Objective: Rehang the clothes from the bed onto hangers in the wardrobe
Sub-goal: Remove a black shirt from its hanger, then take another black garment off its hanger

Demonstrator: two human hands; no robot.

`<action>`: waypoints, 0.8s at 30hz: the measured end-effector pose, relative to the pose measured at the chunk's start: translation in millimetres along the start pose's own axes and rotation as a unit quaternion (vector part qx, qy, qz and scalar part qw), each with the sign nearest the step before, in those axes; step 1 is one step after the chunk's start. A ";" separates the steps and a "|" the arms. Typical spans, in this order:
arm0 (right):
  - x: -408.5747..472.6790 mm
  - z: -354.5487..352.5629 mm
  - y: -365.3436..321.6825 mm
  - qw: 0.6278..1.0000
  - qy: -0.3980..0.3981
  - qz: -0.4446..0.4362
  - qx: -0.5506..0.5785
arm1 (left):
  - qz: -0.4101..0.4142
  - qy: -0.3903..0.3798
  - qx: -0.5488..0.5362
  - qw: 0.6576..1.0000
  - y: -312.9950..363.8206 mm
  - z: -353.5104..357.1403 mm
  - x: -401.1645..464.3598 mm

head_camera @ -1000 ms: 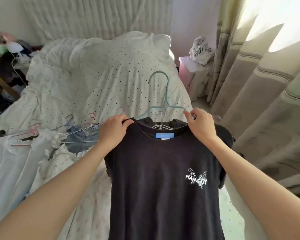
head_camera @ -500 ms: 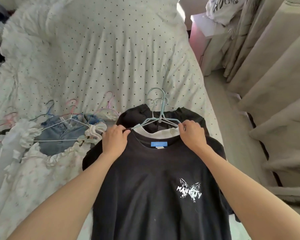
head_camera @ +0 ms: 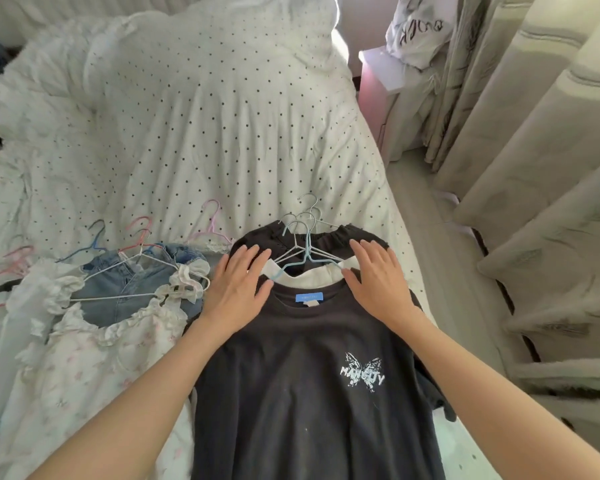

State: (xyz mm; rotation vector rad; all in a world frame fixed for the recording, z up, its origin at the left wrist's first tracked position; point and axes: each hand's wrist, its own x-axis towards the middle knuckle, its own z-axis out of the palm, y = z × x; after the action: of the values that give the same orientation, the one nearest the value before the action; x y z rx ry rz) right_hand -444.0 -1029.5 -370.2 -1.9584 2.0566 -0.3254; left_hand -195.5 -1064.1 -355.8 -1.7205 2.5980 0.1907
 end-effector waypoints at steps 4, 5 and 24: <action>-60.2 -35.3 -16.3 0.999 -0.004 0.029 -0.027 | 0.031 0.009 -0.002 0.999 27.1 -16.7 -45.2; -81.0 -39.8 -19.7 0.999 -0.008 0.039 -0.031 | 0.042 -0.002 -0.005 0.999 34.7 -14.5 -64.6; -479.0 -17.7 -156.6 0.888 0.127 0.442 -0.034 | 0.421 -0.068 -0.117 0.897 98.0 -23.1 -299.8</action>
State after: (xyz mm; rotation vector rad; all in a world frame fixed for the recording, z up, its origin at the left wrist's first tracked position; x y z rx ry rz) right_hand -284.7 -560.5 -275.5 -0.8399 2.8829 -0.3017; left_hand -166.7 -754.3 -298.8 -0.4480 3.0976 0.6192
